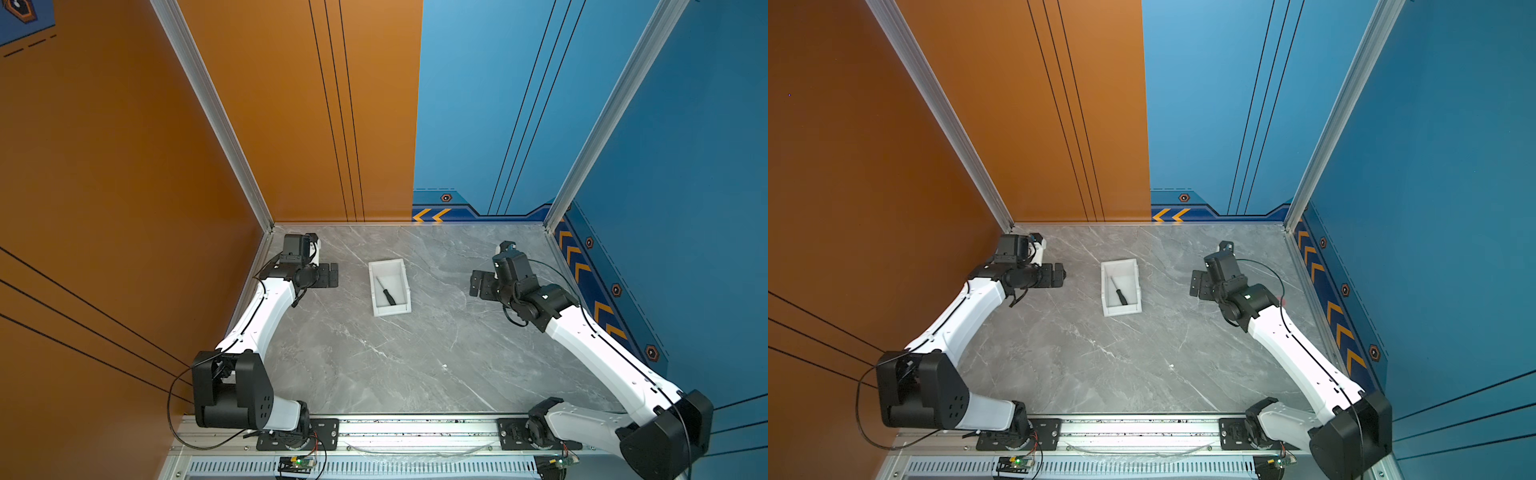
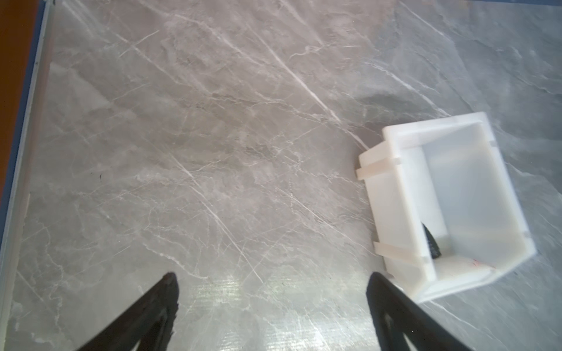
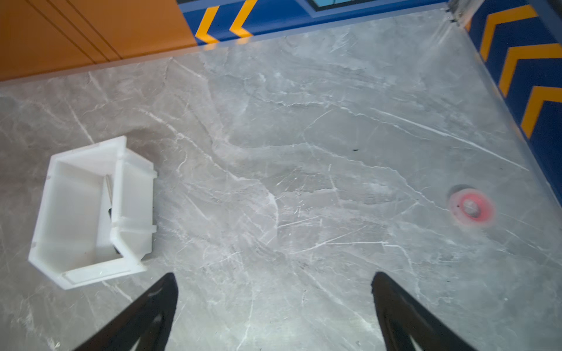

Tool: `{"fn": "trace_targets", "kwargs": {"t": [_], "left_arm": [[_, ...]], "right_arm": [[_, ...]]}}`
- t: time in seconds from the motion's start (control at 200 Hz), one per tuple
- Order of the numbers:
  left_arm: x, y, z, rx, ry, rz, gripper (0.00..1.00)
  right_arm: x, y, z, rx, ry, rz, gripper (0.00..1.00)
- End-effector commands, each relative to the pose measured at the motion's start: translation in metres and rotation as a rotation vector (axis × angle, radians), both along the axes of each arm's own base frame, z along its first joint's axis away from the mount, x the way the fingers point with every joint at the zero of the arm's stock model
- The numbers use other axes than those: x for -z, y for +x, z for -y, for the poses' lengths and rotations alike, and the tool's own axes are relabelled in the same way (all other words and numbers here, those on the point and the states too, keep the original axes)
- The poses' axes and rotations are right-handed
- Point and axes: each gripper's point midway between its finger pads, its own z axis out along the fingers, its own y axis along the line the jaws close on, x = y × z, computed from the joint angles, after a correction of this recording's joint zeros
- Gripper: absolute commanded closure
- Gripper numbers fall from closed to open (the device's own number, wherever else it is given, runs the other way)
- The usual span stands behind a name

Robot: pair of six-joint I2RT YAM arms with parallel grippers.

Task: Put the screwdriver in the bin
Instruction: Reset both arms

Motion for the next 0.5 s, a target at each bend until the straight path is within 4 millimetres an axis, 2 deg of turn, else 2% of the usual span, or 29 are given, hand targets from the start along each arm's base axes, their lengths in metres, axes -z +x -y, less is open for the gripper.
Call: {"fn": "trace_targets", "kwargs": {"t": [0.0, 0.13, 0.27, 0.37, 0.495], "left_arm": [[-0.006, 0.012, -0.033, -0.159, -0.022, 0.218, 0.02], [-0.010, 0.001, -0.059, -0.254, 0.013, 0.480, 0.02], [0.003, -0.011, -0.053, -0.186, 0.035, 0.507, 0.02], [0.016, -0.016, -0.048, -0.151, 0.007, 0.546, 0.02], [0.031, -0.016, -0.043, -0.111, 0.025, 0.587, 0.02]], "right_arm": [[-0.005, 0.006, 0.032, 0.076, -0.027, 0.093, 0.00], [0.009, 0.008, 0.069, 0.150, -0.110, 0.112, 0.00], [0.033, 0.019, 0.102, 0.199, -0.139, 0.179, 0.00], [0.046, 0.024, 0.109, 0.186, -0.182, 0.269, 0.00], [0.060, 0.023, 0.115, 0.164, -0.240, 0.301, 0.00]]}}
